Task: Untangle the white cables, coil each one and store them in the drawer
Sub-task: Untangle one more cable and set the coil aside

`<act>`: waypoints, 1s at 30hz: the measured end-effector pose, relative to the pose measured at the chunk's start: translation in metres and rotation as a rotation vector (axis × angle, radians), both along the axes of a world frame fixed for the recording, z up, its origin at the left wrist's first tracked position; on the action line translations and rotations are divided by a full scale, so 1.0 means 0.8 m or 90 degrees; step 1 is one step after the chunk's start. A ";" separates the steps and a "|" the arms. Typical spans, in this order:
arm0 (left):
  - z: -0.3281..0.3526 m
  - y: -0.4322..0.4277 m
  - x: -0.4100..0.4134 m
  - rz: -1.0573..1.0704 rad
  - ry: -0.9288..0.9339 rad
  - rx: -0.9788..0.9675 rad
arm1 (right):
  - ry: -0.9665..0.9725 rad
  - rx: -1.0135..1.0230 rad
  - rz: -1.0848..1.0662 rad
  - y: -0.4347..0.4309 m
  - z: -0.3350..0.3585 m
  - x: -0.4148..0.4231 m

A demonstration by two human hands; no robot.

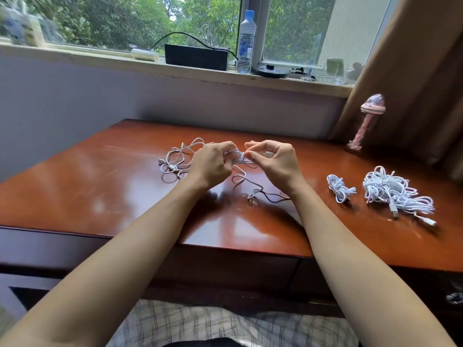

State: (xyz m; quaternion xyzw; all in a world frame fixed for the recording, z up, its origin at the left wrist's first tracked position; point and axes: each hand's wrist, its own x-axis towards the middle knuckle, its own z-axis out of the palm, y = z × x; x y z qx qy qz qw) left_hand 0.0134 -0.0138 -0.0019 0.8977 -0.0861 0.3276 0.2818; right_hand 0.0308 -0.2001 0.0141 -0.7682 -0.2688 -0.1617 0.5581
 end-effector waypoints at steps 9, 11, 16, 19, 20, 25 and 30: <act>-0.002 -0.004 0.001 -0.079 -0.091 0.028 | 0.044 0.029 -0.068 0.001 0.007 0.000; -0.001 -0.006 0.001 -0.091 -0.125 0.030 | 0.082 0.065 -0.058 0.000 0.008 0.000; 0.002 -0.012 -0.002 -0.149 -0.182 -0.013 | 0.207 0.173 0.015 -0.003 0.014 -0.001; 0.003 -0.013 -0.002 -0.189 -0.169 -0.077 | 0.278 0.225 0.075 -0.004 0.014 0.000; 0.004 -0.015 -0.003 -0.198 -0.160 -0.101 | 0.296 0.239 0.094 -0.004 0.015 0.000; 0.010 -0.021 -0.011 -0.206 -0.076 -0.244 | 0.339 0.295 0.178 -0.002 0.016 -0.001; 0.011 -0.022 -0.010 -0.288 0.012 -0.372 | 0.346 0.316 0.241 0.001 0.015 -0.003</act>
